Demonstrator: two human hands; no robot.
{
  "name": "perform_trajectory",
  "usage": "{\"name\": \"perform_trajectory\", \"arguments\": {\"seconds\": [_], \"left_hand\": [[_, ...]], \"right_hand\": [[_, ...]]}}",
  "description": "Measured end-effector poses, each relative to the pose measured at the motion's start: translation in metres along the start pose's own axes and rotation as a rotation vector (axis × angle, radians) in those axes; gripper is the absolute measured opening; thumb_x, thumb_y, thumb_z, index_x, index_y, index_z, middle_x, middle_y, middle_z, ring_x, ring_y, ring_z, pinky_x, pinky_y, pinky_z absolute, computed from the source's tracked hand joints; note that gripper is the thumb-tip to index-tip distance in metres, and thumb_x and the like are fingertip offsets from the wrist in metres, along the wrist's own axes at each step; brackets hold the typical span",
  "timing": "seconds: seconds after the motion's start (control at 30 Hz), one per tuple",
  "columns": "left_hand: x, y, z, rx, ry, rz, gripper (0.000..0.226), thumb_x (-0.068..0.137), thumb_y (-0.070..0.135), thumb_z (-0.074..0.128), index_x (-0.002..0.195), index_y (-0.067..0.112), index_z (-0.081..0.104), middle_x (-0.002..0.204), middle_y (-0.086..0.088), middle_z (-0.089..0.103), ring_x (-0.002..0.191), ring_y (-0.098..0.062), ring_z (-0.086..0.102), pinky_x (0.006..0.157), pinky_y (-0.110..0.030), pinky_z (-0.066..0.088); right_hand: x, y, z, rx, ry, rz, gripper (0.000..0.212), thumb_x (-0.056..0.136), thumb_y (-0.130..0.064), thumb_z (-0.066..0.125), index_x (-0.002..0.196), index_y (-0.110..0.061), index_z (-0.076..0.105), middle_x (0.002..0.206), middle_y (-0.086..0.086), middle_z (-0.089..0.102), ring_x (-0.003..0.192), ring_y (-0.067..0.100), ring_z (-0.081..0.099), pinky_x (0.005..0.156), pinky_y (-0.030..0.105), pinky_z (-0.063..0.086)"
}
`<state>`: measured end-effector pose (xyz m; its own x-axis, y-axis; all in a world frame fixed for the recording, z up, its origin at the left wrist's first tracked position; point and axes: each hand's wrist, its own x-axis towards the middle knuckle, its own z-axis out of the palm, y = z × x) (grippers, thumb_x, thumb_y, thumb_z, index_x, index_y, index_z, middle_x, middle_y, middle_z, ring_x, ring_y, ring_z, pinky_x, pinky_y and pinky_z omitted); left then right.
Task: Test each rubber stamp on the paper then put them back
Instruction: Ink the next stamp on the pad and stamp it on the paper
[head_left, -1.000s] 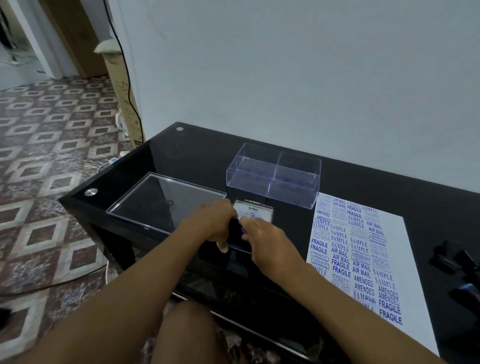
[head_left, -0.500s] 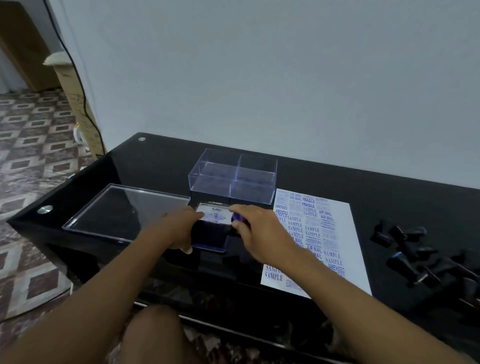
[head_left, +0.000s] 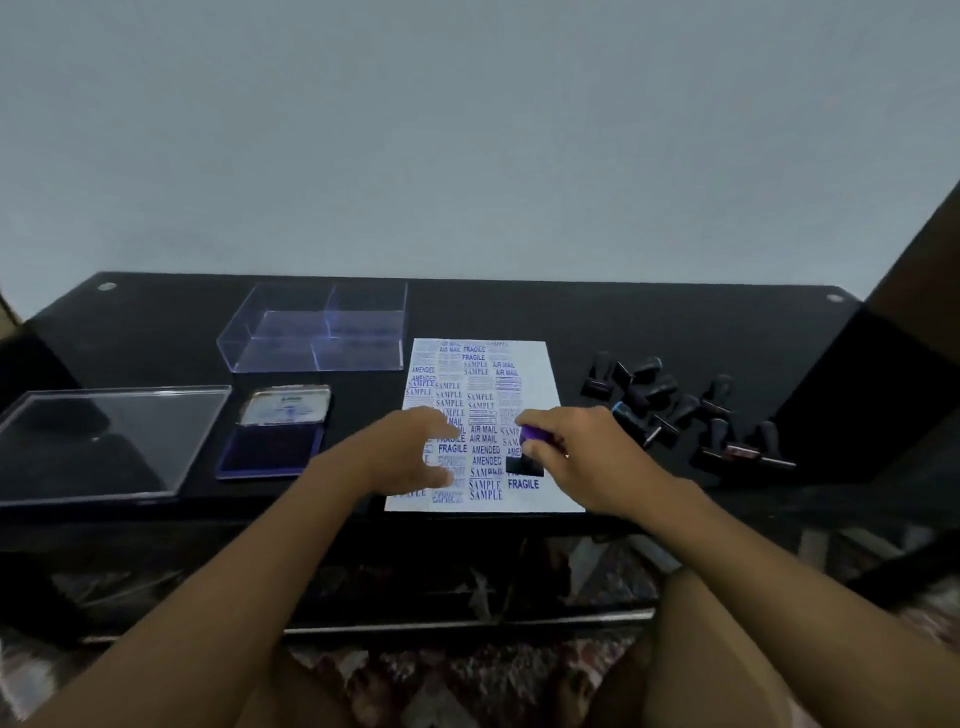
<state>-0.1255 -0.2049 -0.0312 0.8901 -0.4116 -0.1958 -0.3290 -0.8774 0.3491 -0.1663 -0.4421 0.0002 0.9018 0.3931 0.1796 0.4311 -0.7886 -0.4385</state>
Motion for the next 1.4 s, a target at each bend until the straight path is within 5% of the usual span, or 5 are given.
{"name": "perform_trajectory", "arguments": {"seconds": [0.27,1.0,1.4], "left_hand": [[0.014,0.003,0.025,0.052,-0.086,-0.037,0.068,0.087,0.042,0.065,0.147,0.031,0.036,0.159,0.003,0.02,0.146,-0.018,0.019,0.117,-0.043,0.022],[0.014,-0.001,0.027,0.024,-0.071,-0.02,0.069,0.087,0.043,0.066,0.148,0.031,0.035,0.159,0.005,0.02,0.146,-0.018,0.017,0.116,-0.048,0.022],[0.018,-0.003,0.032,0.038,-0.067,-0.023,0.069,0.087,0.044,0.064,0.147,0.033,0.034,0.16,0.006,0.017,0.147,-0.018,0.015,0.116,-0.049,0.021]], "right_hand": [[-0.01,0.008,0.009,-0.006,-0.053,-0.019,0.014,0.094,-0.023,0.055,0.09,-0.011,0.061,0.073,0.002,0.062,0.069,0.022,0.053,0.068,0.037,0.048],[-0.007,0.011,0.022,0.028,-0.062,-0.021,0.021,0.094,-0.024,0.059,0.107,-0.009,0.065,0.097,0.005,0.07,0.088,0.021,0.061,0.08,0.037,0.051],[-0.001,0.022,0.028,0.005,-0.073,-0.102,0.014,0.094,-0.018,0.052,0.094,-0.007,0.059,0.076,0.007,0.061,0.07,0.026,0.052,0.068,0.04,0.046]]}}
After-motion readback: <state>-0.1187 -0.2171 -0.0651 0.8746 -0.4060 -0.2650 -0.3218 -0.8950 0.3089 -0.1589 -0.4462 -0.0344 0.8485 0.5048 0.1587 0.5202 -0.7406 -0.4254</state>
